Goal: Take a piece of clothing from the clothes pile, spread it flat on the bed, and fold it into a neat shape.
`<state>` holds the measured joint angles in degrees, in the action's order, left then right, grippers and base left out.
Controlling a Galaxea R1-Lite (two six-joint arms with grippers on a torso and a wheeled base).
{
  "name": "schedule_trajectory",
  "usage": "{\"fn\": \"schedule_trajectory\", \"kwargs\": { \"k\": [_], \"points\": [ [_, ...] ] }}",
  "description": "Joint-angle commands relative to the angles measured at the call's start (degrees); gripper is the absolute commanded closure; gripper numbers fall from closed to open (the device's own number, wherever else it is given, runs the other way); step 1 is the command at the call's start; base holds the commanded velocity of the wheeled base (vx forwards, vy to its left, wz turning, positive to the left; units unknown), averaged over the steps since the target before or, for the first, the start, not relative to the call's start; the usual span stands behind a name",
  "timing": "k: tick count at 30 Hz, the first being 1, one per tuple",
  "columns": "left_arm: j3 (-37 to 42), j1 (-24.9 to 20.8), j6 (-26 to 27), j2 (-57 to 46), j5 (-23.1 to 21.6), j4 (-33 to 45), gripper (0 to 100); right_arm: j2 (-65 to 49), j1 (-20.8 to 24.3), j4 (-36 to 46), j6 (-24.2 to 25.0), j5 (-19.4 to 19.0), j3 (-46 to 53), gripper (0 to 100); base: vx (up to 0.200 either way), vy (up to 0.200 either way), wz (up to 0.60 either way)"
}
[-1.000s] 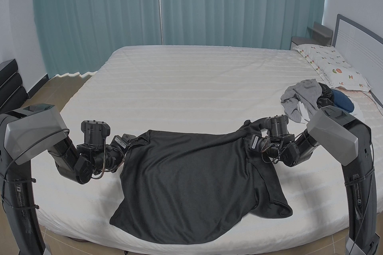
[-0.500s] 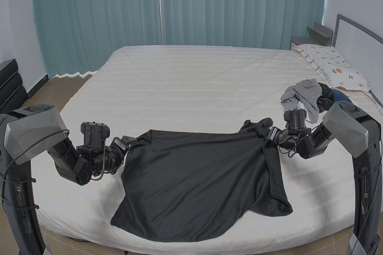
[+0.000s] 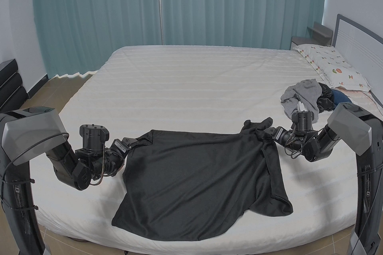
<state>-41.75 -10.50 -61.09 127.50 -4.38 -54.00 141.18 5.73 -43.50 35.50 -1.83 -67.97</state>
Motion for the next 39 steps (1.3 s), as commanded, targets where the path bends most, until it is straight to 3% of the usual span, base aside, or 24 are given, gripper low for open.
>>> {"fn": "schedule_trajectory", "kwargs": {
  "k": [1,8,14,27,36,39],
  "points": [
    [4.31,-1.81,-0.08,-3.40,-0.11,-0.14,0,-8.55,-0.19,-3.70,2.73,-3.36,10.23,0,-0.200,0.000,0.00],
    [9.41,-3.04,0.00,-6.30,-0.02,-0.84,0,-15.23,0.51,-8.80,3.08,-4.59,24.21,0,-0.200,0.000,0.00],
    [14.59,-3.48,0.00,-8.50,0.07,-0.93,0,-18.13,0.95,-13.19,2.91,-7.84,32.47,0,-0.200,0.000,0.00],
    [16.79,-3.39,0.18,-6.12,0.60,-0.93,0,-17.96,1.65,-14.60,2.38,-8.02,36.86,0,-0.031,0.000,0.00],
    [16.44,-3.39,0.09,-5.07,0.60,-1.02,0,-16.46,5.34,-14.07,1.85,-5.64,37.13,0,0.000,0.000,0.00],
    [16.18,-3.39,0.09,-4.81,0.60,-1.02,0,-13.03,6.66,-14.69,-1.75,-0.63,36.42,0,0.000,0.000,0.00]
  ]
}}
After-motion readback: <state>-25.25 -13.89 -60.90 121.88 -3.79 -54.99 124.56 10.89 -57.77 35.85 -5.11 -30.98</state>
